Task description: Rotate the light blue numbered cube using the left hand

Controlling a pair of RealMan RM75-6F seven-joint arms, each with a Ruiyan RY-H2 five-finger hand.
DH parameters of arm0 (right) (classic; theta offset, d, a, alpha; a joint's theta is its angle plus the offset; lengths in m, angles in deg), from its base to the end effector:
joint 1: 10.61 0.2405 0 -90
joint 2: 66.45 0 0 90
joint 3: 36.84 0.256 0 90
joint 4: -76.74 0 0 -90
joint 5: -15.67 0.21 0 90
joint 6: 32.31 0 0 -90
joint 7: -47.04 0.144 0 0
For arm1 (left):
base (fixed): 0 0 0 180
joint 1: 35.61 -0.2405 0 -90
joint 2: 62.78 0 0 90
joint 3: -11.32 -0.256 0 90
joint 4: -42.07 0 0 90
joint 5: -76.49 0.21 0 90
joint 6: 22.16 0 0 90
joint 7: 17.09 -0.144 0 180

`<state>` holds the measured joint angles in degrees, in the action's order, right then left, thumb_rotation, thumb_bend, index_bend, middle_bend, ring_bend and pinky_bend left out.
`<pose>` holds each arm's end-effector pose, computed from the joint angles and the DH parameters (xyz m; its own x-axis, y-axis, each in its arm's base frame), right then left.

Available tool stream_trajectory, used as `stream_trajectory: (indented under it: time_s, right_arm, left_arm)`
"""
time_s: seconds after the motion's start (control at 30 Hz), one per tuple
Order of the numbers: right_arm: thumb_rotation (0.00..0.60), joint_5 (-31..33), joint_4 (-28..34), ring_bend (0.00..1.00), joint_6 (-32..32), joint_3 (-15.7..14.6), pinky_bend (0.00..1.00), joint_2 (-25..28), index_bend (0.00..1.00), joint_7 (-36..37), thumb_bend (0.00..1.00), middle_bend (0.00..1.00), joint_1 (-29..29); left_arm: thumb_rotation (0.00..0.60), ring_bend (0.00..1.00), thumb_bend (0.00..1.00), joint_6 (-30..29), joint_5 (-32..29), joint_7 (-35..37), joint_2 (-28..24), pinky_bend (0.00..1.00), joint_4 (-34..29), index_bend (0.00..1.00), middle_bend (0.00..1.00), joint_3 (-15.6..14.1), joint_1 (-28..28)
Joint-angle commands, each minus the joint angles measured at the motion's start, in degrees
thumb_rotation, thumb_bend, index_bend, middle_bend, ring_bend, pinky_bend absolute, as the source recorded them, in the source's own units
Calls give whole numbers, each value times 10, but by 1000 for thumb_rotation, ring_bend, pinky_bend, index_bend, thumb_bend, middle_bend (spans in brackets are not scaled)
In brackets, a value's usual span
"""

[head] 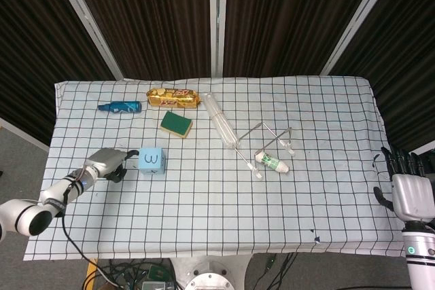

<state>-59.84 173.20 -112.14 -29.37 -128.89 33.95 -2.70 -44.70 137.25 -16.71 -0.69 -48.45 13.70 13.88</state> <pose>-0.3094 -0.2116 0.1697 0.5273 -0.0225 0.8494 -0.8439 0.1030 0.5266 -0.2169 0.3499 0.0702 0.4588 0.6734 0.5797 0.8833 -0.2750 -0.3797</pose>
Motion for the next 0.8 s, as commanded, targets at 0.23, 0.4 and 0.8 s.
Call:
stream_trajectory:
  time_s: [0.23,0.4,0.8]
  right_arm:
    - [600,17,4,0,7,6,0,-3,0,-15,245,0,7]
    - [600,22,3,0,12,6,0,-7,0,-21,245,0,12]
    - [600,29,-6,0,17,7,0,-10,0,-15,247,0,15]
  left_arm:
    - [600,927,598,24,-4,-5,2,913,22,119,862,3,39]
    - [600,927,600,36,-2,-8,7,913,26,131,862,-4,53]
    - [600,927,600,36,-7,-20,32,913,31,131,862,-11,89]
